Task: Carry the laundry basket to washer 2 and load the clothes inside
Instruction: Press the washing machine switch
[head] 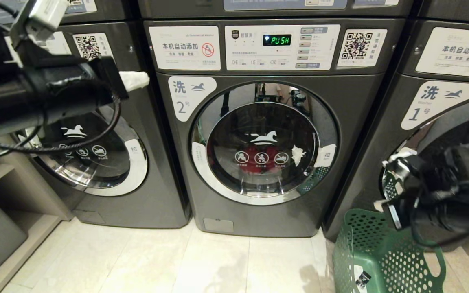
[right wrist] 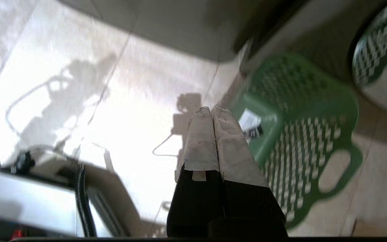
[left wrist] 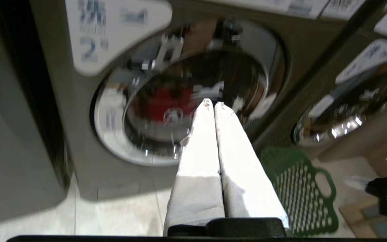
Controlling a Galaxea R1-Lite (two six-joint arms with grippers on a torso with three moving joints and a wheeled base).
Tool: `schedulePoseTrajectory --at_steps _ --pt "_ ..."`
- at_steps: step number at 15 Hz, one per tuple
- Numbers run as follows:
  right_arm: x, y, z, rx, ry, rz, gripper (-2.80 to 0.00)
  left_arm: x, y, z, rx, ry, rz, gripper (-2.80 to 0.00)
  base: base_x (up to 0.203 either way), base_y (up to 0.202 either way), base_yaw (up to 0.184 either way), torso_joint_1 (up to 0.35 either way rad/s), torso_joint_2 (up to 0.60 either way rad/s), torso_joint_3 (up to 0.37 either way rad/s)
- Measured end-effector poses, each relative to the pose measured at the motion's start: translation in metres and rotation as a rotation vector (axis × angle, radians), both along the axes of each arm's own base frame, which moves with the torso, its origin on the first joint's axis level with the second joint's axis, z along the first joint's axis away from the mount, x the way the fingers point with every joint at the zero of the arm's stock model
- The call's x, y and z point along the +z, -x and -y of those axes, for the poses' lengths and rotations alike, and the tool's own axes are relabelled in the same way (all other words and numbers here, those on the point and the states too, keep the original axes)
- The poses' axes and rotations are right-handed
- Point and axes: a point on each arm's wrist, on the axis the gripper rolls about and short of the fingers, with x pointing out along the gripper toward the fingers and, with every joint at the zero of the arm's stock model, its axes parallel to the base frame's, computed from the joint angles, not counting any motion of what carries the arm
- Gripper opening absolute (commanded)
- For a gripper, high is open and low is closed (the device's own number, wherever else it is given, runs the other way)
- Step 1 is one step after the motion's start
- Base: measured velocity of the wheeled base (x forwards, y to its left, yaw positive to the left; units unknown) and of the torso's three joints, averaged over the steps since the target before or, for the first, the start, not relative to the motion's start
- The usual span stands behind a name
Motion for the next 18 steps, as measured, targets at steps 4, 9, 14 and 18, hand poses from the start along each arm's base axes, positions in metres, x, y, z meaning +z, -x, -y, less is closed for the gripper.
schedulePoseTrajectory --at_steps 4,9,14,18 --pt "-0.052 0.115 0.012 0.028 -0.012 -0.034 -2.80 -0.045 0.052 -0.017 -0.059 -0.071 -0.084 -2.80 0.000 0.000 0.000 0.000 0.00 0.000" --pt "-0.074 0.197 0.022 0.027 -0.009 -0.074 -2.80 -0.065 0.081 -0.026 -0.078 -0.094 -0.101 -2.80 0.000 0.000 0.000 0.000 0.00 0.000" --pt "-0.075 0.224 0.030 -0.157 -0.026 0.011 -2.80 -0.083 0.093 -0.023 -0.128 -0.136 -0.131 -2.80 0.000 0.000 0.000 0.000 0.00 0.000" --pt "-0.073 0.237 0.030 -0.233 -0.037 0.187 -2.80 -0.086 0.094 -0.020 -0.150 -0.137 -0.141 -2.80 0.000 0.000 0.000 0.000 0.00 0.000"
